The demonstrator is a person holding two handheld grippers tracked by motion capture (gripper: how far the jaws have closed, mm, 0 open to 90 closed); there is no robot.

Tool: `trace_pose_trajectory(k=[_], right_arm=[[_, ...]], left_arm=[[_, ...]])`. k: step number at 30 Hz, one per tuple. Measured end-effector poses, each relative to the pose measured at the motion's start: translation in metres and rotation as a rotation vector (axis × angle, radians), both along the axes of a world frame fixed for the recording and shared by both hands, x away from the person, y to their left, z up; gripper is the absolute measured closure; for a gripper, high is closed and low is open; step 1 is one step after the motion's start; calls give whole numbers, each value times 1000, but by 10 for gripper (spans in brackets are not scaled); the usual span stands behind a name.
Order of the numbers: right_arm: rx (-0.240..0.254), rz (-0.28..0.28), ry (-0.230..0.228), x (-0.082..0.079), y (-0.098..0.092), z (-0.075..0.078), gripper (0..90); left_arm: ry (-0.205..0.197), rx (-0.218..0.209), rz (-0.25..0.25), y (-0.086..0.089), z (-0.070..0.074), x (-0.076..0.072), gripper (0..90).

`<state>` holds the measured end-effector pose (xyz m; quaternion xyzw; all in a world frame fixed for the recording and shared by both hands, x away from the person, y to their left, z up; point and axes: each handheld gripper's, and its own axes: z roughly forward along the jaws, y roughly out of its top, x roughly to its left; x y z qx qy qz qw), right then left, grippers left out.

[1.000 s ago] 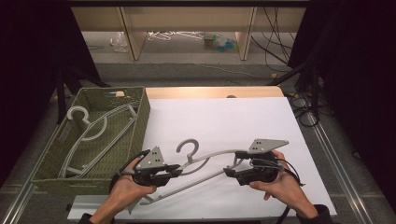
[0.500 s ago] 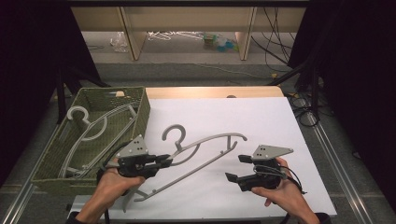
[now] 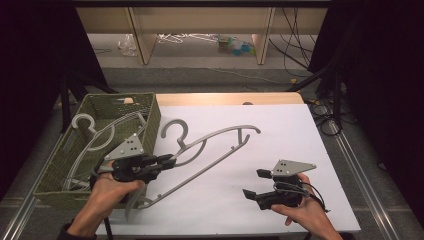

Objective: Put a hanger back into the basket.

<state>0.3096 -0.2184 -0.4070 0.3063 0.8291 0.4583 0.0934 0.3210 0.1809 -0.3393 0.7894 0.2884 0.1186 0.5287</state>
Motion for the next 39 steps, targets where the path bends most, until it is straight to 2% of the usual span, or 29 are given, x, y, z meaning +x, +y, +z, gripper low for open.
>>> trace_pose_trajectory(k=[6, 13, 22, 31, 32, 39], right_arm=[[-4, 9, 8, -1, -1, -1, 201], [-5, 8, 7, -2, -2, -2, 203], [-3, 3, 15, -2, -2, -3, 203], [-7, 5, 16, -1, -2, -4, 202], [-5, 8, 27, -2, -2, -4, 203], [-2, 2, 22, -1, -2, -4, 197]], left_arm=[[-29, -24, 25, 13, 23, 3, 793], [-52, 4, 69, 31, 38, 11, 793], [-53, -1, 196, 75, 50, 28, 793], [-56, 6, 297, 111, 51, 40, 793], [-57, 10, 301, 113, 51, 41, 792], [-44, 23, 357, 130, 45, 50, 793]])
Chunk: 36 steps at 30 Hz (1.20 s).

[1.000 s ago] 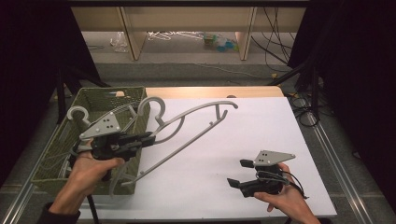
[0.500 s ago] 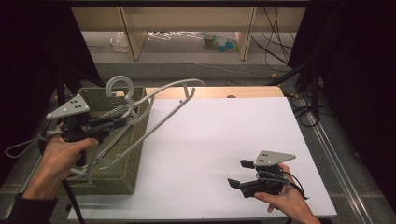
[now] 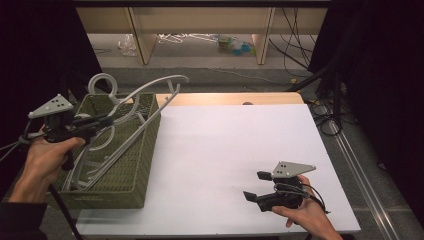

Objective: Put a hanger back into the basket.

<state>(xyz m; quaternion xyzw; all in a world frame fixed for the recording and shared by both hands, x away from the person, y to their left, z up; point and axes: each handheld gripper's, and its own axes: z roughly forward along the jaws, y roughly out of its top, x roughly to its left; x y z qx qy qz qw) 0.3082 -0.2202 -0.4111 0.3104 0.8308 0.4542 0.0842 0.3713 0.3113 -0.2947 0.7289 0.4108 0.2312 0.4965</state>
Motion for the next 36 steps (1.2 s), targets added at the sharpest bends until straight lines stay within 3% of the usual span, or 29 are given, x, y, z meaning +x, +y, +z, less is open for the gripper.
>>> trace_pose_trajectory(k=[16, 27, 36], right_arm=[[2, -3, -7, 0, 0, 0, 182], [9, 0, -11, 0, 0, -1, 168], [12, -2, -15, 0, 0, 0, 166]], left_arm=[[15, 32, 90, 38, -17, 19, 792], [28, 42, 120, 56, -29, 25, 792], [30, 68, 112, 63, -32, 29, 792]])
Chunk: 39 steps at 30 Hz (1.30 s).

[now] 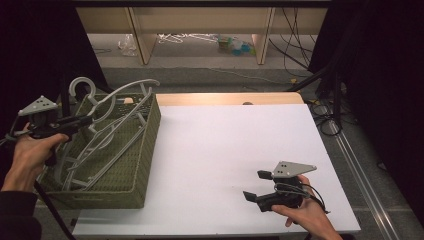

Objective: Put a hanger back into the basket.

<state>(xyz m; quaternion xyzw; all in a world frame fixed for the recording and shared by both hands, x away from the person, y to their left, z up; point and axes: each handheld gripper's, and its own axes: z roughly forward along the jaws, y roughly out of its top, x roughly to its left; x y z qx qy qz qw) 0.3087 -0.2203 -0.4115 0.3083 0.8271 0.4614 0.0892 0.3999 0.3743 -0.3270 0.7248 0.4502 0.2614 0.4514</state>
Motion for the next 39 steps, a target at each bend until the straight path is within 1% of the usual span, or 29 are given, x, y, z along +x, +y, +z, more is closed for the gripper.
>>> trace_pose_trajectory(k=[5, 9, 17, 20, 22, 24, 27, 29, 31, 33, 36, 37, 39], right_arm=[[-2, 4, 3, 0, 0, 0, 166], [-2, 4, 4, 0, 0, 0, 166], [-6, 7, 6, 0, 0, 0, 166], [-4, 6, 16, 0, 0, 0, 166], [-8, 7, 9, 0, 0, -1, 167], [-7, 8, 12, 0, 0, -1, 167], [-5, 6, 15, 0, 0, -1, 167], [-7, 5, 14, 1, 0, -1, 167], [-6, 5, 17, 1, 0, -1, 167], [-8, 6, 18, 1, 0, -2, 167], [-8, 6, 13, 1, 0, -2, 167], [-6, 5, 25, 1, 0, -1, 167], [-8, 5, 28, 1, 0, -1, 167]], left_arm=[[3, -3, 10, 6, -3, 0, 792], [9, 8, 19, 12, -6, -1, 792], [24, 26, 11, 19, -15, -3, 792], [28, 28, 6, 21, -17, -5, 792], [32, 27, 2, 23, -18, -6, 792], [42, 26, 5, 24, -20, -7, 792], [53, 27, -7, 26, -23, -7, 791], [61, 20, -5, 26, -27, -7, 791], [75, 21, -9, 25, -30, -6, 791], [89, 33, -9, 24, -34, -4, 791], [102, 26, -8, 24, -39, -2, 790], [110, 21, -6, 23, -41, -1, 790], [122, 25, -6, 23, -46, 0, 790]])
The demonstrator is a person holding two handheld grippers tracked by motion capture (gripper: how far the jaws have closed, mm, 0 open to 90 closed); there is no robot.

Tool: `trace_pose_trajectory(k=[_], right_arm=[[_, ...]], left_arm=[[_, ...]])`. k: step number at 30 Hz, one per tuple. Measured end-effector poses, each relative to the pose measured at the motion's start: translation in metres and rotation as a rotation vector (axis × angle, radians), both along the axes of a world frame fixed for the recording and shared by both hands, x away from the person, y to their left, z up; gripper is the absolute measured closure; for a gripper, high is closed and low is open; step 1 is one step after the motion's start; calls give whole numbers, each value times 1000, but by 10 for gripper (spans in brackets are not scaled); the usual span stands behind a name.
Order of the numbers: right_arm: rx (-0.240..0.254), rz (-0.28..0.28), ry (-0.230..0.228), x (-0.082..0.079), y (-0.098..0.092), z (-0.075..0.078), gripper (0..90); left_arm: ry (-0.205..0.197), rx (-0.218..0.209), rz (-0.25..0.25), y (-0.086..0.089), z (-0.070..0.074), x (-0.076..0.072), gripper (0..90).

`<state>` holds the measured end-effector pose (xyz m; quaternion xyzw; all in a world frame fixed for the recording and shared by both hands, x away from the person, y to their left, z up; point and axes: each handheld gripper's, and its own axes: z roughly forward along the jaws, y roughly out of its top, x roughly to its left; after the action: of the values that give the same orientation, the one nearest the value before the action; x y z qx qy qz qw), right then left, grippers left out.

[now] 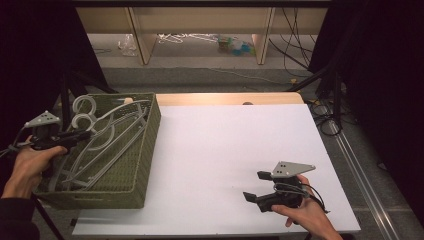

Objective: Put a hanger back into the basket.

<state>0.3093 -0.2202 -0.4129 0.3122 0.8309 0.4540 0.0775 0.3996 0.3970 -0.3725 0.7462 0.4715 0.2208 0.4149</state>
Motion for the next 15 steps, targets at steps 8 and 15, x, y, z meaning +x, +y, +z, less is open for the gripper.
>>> trace_pose_trajectory(k=[8, 15], right_arm=[[0, 1, -10, 0, 0, 0, 167], [-1, 0, -10, 0, 0, 0, 167]], left_arm=[[46, -15, 19, 0, -16, 3, 790], [88, -15, 51, 2, -28, 4, 785]])
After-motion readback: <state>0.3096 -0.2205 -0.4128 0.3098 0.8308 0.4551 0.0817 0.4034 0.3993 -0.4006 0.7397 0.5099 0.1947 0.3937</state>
